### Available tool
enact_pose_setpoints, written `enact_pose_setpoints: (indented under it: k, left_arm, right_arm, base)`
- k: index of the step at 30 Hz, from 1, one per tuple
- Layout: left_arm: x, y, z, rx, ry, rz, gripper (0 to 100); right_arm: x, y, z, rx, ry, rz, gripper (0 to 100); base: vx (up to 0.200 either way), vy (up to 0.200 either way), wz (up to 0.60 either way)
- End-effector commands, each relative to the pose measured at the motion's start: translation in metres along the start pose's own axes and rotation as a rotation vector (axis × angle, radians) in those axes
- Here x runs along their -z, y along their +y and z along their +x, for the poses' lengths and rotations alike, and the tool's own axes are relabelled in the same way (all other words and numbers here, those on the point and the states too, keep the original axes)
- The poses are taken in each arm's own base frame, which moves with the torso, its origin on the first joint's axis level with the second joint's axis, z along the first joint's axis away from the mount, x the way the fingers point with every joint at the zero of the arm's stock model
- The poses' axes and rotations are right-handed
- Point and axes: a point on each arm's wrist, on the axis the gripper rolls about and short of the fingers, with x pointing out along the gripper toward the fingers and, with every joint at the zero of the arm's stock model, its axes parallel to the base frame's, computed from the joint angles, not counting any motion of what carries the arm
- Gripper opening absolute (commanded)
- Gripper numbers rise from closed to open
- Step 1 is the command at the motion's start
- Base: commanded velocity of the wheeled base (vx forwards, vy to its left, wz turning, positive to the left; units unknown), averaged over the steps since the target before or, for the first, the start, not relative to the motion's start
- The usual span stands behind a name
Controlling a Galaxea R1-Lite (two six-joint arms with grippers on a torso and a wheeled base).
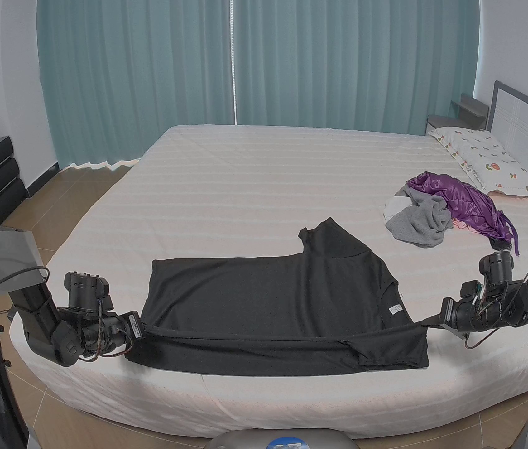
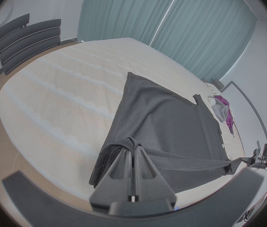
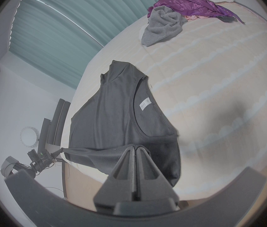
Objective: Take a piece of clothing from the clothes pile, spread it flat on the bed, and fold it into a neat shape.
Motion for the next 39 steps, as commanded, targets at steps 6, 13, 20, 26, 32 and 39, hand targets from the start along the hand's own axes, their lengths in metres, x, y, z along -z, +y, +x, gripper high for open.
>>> enact_pose_setpoints:
  k: [6, 13, 20, 26, 32, 39]
  left_arm:
    - [-0.002, 0.001, 0.022, 0.001, 0.005, -0.019, 0]
    - [-0.003, 0.001, 0.034, 0.0, 0.005, -0.047, 0]
    - [0.0, 0.003, 0.038, -0.004, 0.017, -0.05, 0]
    - [0.001, 0.003, 0.041, -0.005, 0.02, -0.077, 100]
    - [-0.001, 0.003, 0.039, 0.0, 0.012, -0.104, 100]
    - [-0.021, -0.005, 0.004, 0.045, -0.074, -0.21, 100]
  right_arm:
    - [-0.014, -0.003, 0.021, 0.03, -0.019, 0.025, 0]
    - [-0.013, -0.006, 0.033, 0.033, -0.002, 0.039, 0]
    - [-0.012, -0.004, 0.036, 0.028, 0.005, 0.036, 0]
    - [-0.011, -0.005, 0.039, 0.028, 0.011, 0.053, 100]
    - [-0.011, 0.0, 0.032, 0.017, 0.0, 0.089, 100]
    - [0.001, 0.008, 0.003, -0.033, -0.074, 0.247, 100]
  base:
    - [0.0, 0.0, 0.0]
    - [0.0, 0.0, 0.0]
    - [0.0, 0.0, 0.0]
    - [0.0, 0.0, 0.0]
    - [0.0, 0.0, 0.0]
    - [0.0, 0.0, 0.0]
